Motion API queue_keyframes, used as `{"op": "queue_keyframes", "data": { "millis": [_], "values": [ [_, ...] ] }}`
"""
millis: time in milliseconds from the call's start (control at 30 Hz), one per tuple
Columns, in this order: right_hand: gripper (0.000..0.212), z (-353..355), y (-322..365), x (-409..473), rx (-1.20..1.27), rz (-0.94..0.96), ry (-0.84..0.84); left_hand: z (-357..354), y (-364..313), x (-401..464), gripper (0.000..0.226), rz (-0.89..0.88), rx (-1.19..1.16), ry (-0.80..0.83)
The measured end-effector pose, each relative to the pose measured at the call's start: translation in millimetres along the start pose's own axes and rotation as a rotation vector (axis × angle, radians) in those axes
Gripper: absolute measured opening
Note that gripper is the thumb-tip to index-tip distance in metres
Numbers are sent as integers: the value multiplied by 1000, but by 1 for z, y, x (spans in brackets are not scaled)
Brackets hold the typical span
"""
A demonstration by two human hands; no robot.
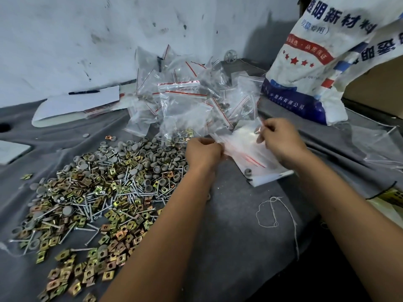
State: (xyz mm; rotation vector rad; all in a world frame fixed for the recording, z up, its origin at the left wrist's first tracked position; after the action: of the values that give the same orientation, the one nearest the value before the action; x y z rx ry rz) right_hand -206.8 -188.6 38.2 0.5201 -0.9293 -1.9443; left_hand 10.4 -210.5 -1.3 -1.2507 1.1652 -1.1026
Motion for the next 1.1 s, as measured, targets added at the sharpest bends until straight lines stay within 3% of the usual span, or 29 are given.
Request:
{"op": "queue_keyframes", "data": {
  "millis": [100, 200, 300, 367, 500, 567, 633, 733, 800, 900, 967, 1100],
  "values": [
    [17, 25, 9, -3, 131, 0, -172, 6, -2, 2, 16, -61, 193, 20],
    [16, 46, 36, -15, 166, 108, -324, 11, -29, -4, 30, -329, 483, -17],
    [13, 40, 68, -30, 266, 179, -253, 20, -61, -17, 29, -602, 482, -78],
    [10, 18, 88, -44, 454, 177, -49, 28, -68, -20, 33, -550, 286, -13],
    [23, -45, 132, -93, 838, 89, 637, 62, -67, -27, 54, -274, -170, 152],
    [27, -65, 154, -119, 940, 95, 897, 87, -63, -34, 46, -165, -460, 267],
    [31, -83, 174, -141, 1000, 128, 1047, 123, -57, -42, 30, -133, -606, 330],
    [29, -112, 189, -152, 950, 79, 1014, 194, -44, -42, 23, -166, -524, 147],
    [23, -134, 189, -154, 663, 107, 852, 247, -38, -43, 37, -238, -472, -63],
    [21, -163, 185, -164, 235, 258, 677, 319, -45, -53, 30, -458, -49, -364],
    [23, -183, 182, -171, 132, 316, 696, 346, -50, -58, 28, -551, 126, -464],
    [19, -212, 175, -184, 114, 378, 921, 353, -52, -66, 22, -659, 363, -553]
  ]
}}
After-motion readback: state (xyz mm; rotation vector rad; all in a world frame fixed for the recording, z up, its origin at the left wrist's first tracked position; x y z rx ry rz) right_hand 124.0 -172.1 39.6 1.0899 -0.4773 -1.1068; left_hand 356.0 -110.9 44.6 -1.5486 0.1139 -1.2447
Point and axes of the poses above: each hand's wrist, its own x-axis towards the middle knuckle, its own z-axis out of the back of the hand, y = z × x, the point moved 7 cm from there along x, towards the middle knuckle, and after that the axes turned 13 degrees about -z, right-handed, at the moved point
